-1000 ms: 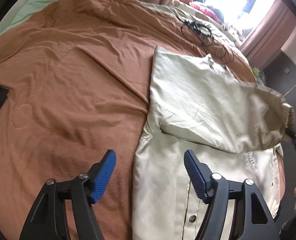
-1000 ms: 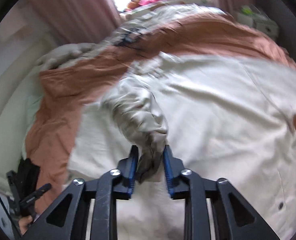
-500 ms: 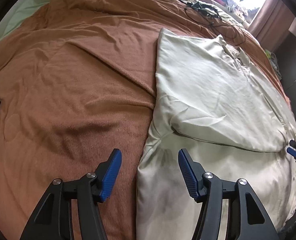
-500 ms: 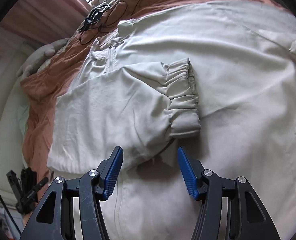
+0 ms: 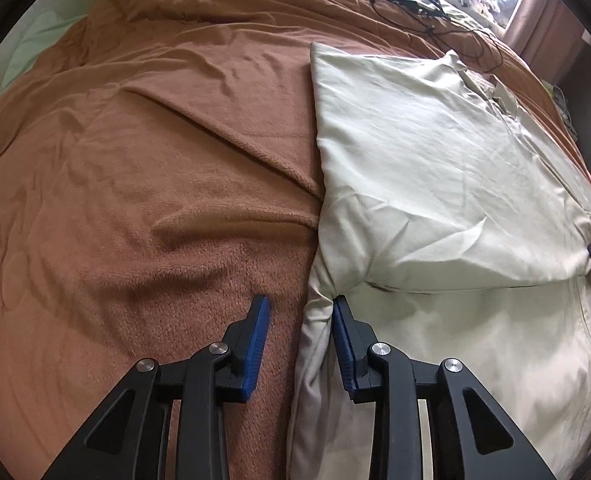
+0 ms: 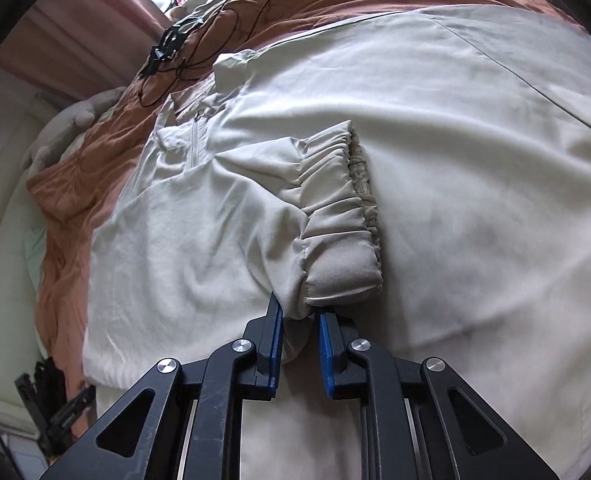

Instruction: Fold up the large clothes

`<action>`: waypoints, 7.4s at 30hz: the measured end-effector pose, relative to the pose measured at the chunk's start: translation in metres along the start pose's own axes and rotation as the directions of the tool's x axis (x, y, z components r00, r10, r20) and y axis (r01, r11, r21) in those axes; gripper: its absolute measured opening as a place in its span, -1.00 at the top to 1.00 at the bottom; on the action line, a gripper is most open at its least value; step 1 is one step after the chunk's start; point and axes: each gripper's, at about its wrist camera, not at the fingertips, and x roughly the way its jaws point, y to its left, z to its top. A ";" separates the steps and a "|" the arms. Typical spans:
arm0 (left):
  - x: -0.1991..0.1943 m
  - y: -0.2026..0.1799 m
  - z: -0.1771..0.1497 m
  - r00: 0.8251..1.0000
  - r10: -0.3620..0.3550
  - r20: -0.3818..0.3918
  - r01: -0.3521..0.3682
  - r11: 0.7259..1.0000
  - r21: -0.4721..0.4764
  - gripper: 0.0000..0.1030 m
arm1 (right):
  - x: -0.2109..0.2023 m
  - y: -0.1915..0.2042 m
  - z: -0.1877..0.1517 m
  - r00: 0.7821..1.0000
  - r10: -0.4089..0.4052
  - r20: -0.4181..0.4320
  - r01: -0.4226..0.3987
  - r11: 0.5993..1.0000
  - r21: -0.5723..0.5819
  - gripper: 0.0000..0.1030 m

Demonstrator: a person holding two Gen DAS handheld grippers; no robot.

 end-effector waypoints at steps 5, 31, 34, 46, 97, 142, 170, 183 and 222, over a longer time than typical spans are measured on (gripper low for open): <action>-0.001 -0.001 -0.001 1.000 0.018 -0.003 -0.018 1.000 -0.008 0.34 | 0.003 0.001 0.000 1.000 -0.028 -0.005 0.027 0.999 -0.023 0.72; -0.107 -0.083 -0.003 0.987 -0.084 0.136 0.082 0.996 0.020 -0.62 | -0.174 -0.106 -0.006 0.976 -0.091 0.197 0.093 0.996 -0.002 -0.25; -0.114 -0.107 -0.002 0.985 -0.101 0.142 0.096 0.995 0.039 -0.62 | -0.195 -0.131 -0.006 0.969 -0.097 0.229 0.093 0.995 0.028 -0.25; -0.120 -0.207 -0.001 0.981 -0.126 0.146 0.106 0.985 0.139 -0.62 | -0.250 -0.227 -0.003 0.944 -0.116 0.310 0.081 0.989 0.122 -0.24; 0.009 -0.318 0.018 0.994 -0.105 0.040 0.093 0.967 0.236 -0.62 | -0.236 -0.372 0.124 0.873 -0.202 0.443 0.076 0.956 0.285 0.94; -0.086 -0.094 -0.007 0.987 -0.055 0.152 0.055 0.998 0.007 -0.62 | -0.051 0.076 0.001 0.999 0.041 -0.003 -0.037 0.863 -0.504 0.86; -0.059 -0.099 -0.017 0.991 -0.078 0.111 0.073 0.996 0.048 -0.62 | -0.058 -0.082 0.011 0.996 -0.080 -0.043 0.078 0.995 -0.061 -0.30; -0.083 -0.040 -0.026 0.983 -0.089 0.158 0.094 0.995 -0.021 -0.62 | -0.124 0.052 0.017 0.983 -0.066 0.171 0.127 0.918 -0.376 0.88; -0.091 -0.014 -0.013 0.977 -0.114 0.181 0.125 0.991 -0.048 -0.62 | -0.091 0.109 -0.010 0.982 -0.118 0.149 0.180 0.832 -0.525 -0.30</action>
